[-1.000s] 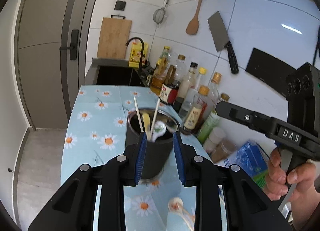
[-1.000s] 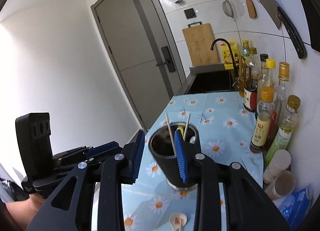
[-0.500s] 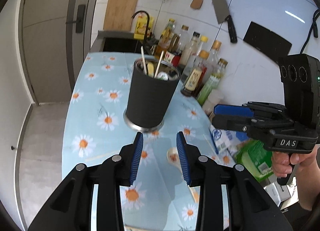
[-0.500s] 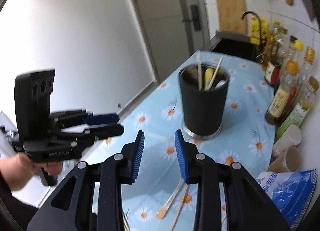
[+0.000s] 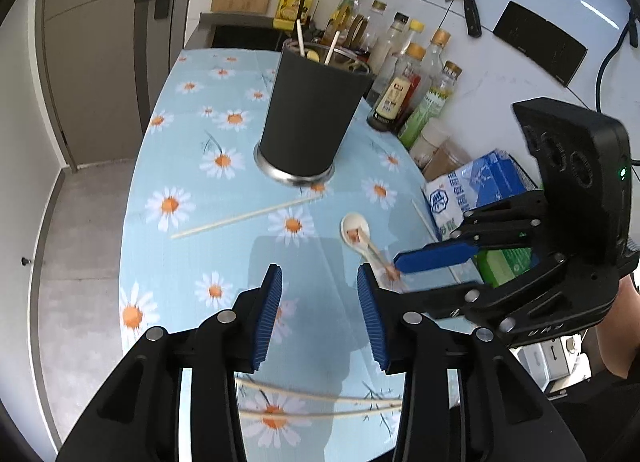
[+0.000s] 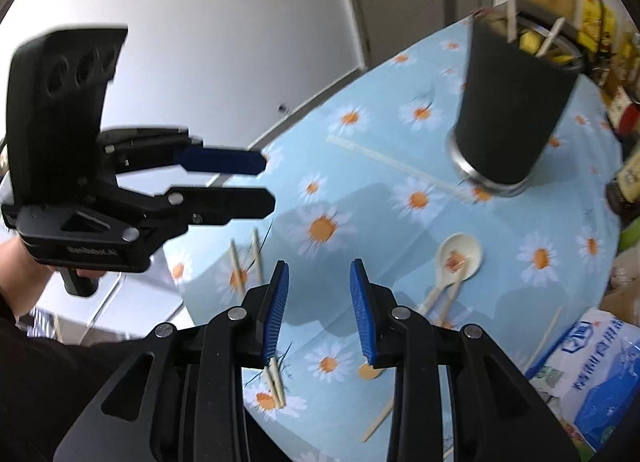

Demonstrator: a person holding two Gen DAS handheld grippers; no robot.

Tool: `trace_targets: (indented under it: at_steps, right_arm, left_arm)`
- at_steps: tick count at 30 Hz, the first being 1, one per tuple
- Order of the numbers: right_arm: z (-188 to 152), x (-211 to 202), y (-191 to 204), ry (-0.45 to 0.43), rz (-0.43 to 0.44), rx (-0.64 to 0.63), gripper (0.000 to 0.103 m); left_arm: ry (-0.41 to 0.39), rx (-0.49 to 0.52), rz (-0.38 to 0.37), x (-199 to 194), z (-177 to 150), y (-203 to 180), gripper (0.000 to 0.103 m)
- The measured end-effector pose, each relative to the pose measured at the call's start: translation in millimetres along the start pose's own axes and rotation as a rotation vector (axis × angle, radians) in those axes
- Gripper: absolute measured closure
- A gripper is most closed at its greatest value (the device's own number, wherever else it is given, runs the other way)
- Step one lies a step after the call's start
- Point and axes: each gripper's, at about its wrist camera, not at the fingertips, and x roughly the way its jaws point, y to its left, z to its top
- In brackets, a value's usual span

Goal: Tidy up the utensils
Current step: 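Move both open grippers back down toward the loose chopsticks on the table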

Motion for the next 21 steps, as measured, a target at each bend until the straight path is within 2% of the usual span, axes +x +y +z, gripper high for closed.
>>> trace_targets:
  at_steps: [9,14,21]
  right_arm:
    - [-14,50,23,0.175,0.088,-0.079,0.072]
    - [-24,81,36,0.262,0.091,-0.087,0.078]
    - [-29,100,47,0.323,0.061,-0.098,0.087]
  left_arm:
    - [0.023,-0.059,0.013,-6,-18,11,0.065]
    - [0.047,-0.078,0.033,-5,-29,19,0.065]
    - [0.060,-0.111,0.047,-8,-41,31,0.065]
